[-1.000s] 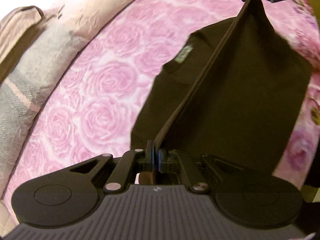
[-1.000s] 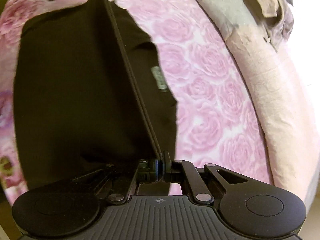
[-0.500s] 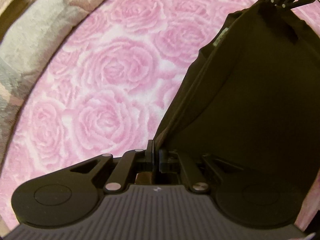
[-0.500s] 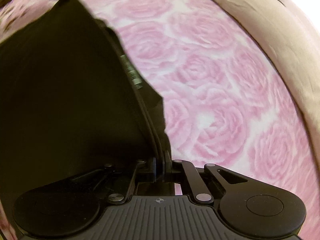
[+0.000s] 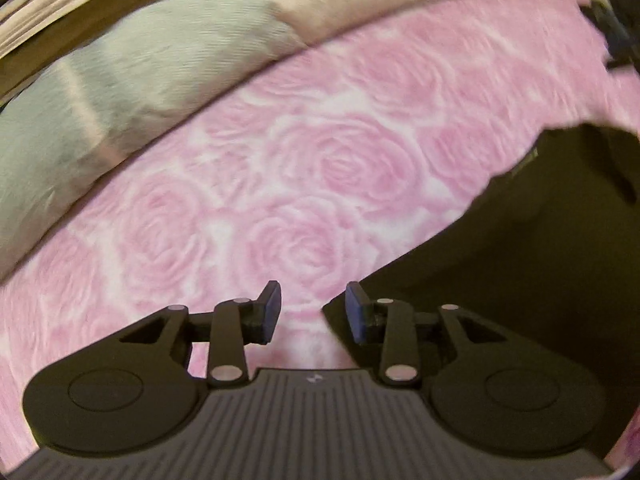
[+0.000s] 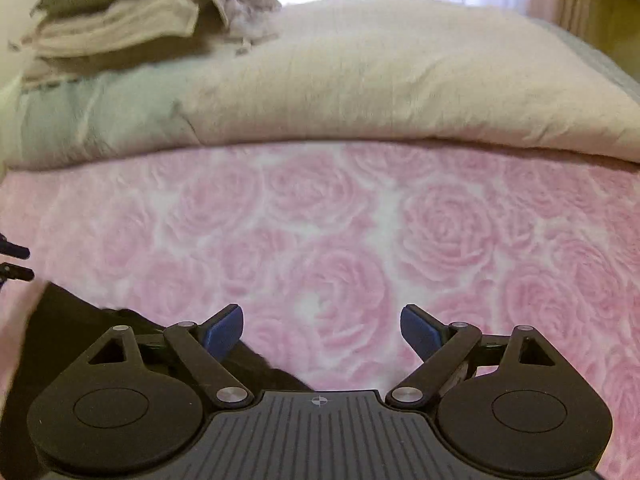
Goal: Fold clothes
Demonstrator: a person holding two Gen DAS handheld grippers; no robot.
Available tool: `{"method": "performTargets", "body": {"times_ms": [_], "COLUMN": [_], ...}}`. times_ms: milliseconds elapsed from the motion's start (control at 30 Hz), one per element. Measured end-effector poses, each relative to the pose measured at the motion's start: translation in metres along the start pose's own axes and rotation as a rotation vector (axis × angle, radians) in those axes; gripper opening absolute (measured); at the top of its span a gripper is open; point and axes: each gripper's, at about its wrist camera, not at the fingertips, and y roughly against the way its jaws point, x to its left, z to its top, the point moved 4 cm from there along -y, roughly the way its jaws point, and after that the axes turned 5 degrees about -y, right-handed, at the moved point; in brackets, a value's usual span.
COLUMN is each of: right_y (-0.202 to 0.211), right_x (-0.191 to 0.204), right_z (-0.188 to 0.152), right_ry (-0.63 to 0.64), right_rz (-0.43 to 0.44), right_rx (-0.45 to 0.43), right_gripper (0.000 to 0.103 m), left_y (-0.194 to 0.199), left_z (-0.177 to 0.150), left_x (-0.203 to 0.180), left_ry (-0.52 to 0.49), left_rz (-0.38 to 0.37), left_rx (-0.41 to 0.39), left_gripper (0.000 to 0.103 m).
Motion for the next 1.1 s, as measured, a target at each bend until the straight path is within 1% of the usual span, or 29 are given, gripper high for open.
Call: {"method": "performTargets", "body": {"times_ms": [67, 133, 233, 300, 333, 433, 467, 533, 567, 600, 633, 667, 700, 733, 767, 800, 833, 867, 933, 1033, 1100], "right_y": [0.013, 0.013, 0.008, 0.002, -0.003, -0.027, -0.030, -0.031, -0.030, -0.028, -0.026, -0.019, -0.010, -0.002, 0.005, 0.011, 0.017, 0.022, 0.032, 0.052, 0.065], "right_x": [0.012, 0.025, 0.039, 0.039, 0.041, 0.048, 0.047, 0.041, 0.036, 0.029, 0.019, 0.005, -0.011, -0.026, -0.042, -0.055, -0.066, -0.076, -0.089, -0.095, -0.107], "right_z": [-0.017, -0.047, -0.094, -0.118, -0.126, -0.149, -0.150, -0.146, -0.142, -0.137, -0.131, -0.120, -0.109, -0.099, -0.090, -0.085, -0.081, -0.080, -0.084, -0.106, -0.120], "right_ry": [0.060, 0.115, 0.186, 0.231, 0.282, 0.507, 0.545, 0.550, 0.546, 0.541, 0.531, 0.498, 0.452, 0.397, 0.330, 0.274, 0.227, 0.181, 0.089, -0.019, -0.085], "right_rz": [0.002, -0.011, -0.042, -0.082, -0.103, -0.183, -0.182, -0.167, -0.177, -0.200, -0.230, -0.280, -0.342, -0.375, -0.392, -0.422, -0.460, -0.479, -0.448, -0.358, -0.305], "right_rx": [0.007, 0.072, 0.180, 0.229, 0.245, 0.324, 0.310, 0.276, 0.261, 0.247, 0.239, 0.196, 0.128, 0.078, 0.040, 0.012, -0.008, -0.023, -0.012, 0.014, 0.046], "right_gripper": [0.089, 0.089, 0.089, 0.089, 0.089, 0.089, 0.089, 0.088, 0.079, 0.061, 0.015, 0.010, 0.010, 0.011, 0.021, 0.033, 0.056, 0.066, 0.066, 0.066, 0.066], "left_y": [0.003, -0.002, -0.013, -0.018, -0.021, -0.026, -0.027, -0.030, -0.031, -0.031, -0.030, -0.029, -0.027, -0.025, -0.023, -0.021, -0.020, -0.019, -0.017, -0.012, -0.006], "left_z": [-0.014, -0.030, -0.044, -0.047, -0.048, -0.047, -0.047, -0.046, -0.045, -0.043, -0.041, -0.039, -0.037, -0.034, -0.032, -0.031, -0.031, -0.031, -0.032, -0.037, -0.040], "left_x": [0.000, -0.007, -0.022, -0.034, -0.041, -0.055, -0.060, -0.069, -0.071, -0.070, -0.069, -0.069, -0.069, -0.068, -0.069, -0.071, -0.073, -0.077, -0.085, -0.099, -0.110], "left_ry": [0.019, 0.040, 0.024, -0.024, -0.052, -0.133, -0.159, -0.212, -0.222, -0.218, -0.212, -0.206, -0.198, -0.190, -0.184, -0.179, -0.181, -0.189, -0.204, -0.222, -0.237], "left_rz": [-0.021, -0.063, -0.083, -0.079, -0.074, -0.053, -0.045, -0.029, -0.026, -0.027, -0.026, -0.025, -0.024, -0.022, -0.023, -0.025, -0.027, -0.028, -0.035, -0.057, -0.075], "left_rx": [0.012, 0.040, 0.069, 0.072, 0.071, 0.073, 0.073, 0.075, 0.076, 0.078, 0.078, 0.076, 0.073, 0.070, 0.069, 0.069, 0.071, 0.074, 0.078, 0.086, 0.084], "left_gripper": [0.033, 0.035, 0.035, 0.035, 0.035, 0.035, 0.035, 0.035, 0.035, 0.035, 0.035, 0.035, 0.035, 0.035, 0.035, 0.035, 0.035, 0.035, 0.035, 0.035, 0.035]}}
